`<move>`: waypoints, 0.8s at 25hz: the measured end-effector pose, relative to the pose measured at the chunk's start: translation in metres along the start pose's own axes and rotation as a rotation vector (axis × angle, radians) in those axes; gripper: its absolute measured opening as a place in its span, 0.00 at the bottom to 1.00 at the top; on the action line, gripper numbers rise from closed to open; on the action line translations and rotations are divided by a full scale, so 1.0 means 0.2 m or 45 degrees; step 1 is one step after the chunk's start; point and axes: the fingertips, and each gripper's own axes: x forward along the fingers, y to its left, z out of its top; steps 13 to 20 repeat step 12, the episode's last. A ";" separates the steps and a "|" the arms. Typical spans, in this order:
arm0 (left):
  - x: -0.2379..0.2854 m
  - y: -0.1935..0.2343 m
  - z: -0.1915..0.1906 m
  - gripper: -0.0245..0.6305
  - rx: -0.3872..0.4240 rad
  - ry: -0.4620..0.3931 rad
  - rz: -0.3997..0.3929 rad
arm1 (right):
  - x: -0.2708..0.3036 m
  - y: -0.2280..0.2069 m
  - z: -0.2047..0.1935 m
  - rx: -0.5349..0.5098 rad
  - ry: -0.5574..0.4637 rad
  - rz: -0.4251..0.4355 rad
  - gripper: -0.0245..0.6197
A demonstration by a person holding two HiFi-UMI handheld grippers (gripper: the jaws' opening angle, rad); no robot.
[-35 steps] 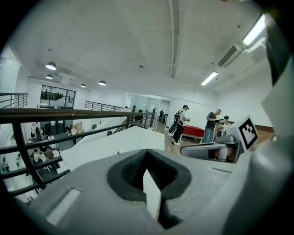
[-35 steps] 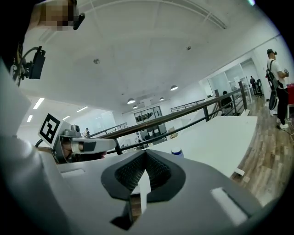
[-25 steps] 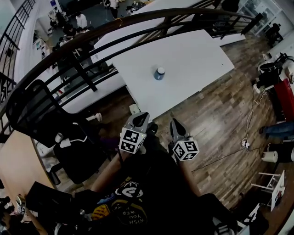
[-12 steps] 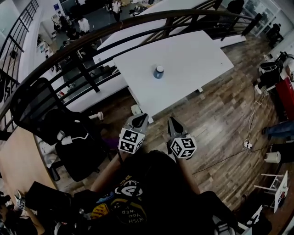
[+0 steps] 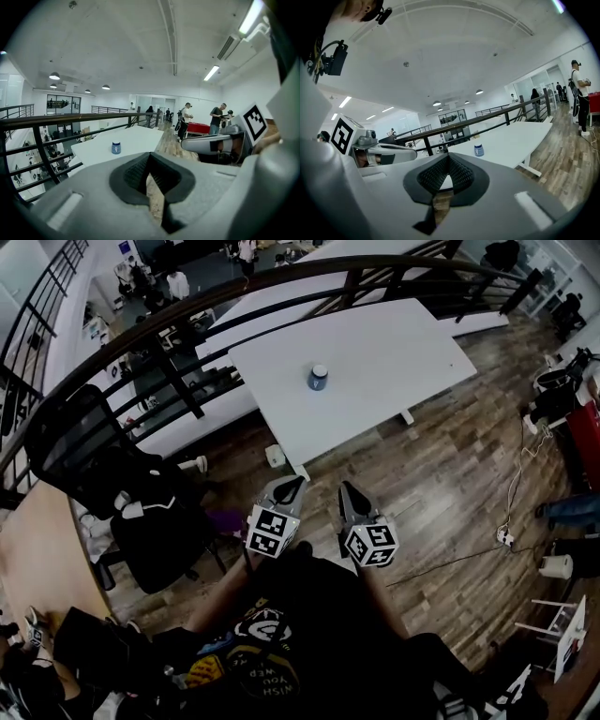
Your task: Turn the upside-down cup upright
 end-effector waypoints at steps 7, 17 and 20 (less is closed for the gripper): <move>-0.05 -0.03 0.01 0.04 -0.014 -0.010 0.035 | -0.07 0.00 -0.01 0.003 -0.004 0.009 0.04; -0.05 -0.09 0.01 0.04 0.009 0.006 0.006 | -0.09 0.01 0.01 0.007 -0.008 0.017 0.04; -0.05 -0.09 0.01 0.04 0.009 0.006 0.006 | -0.09 0.01 0.01 0.007 -0.008 0.017 0.04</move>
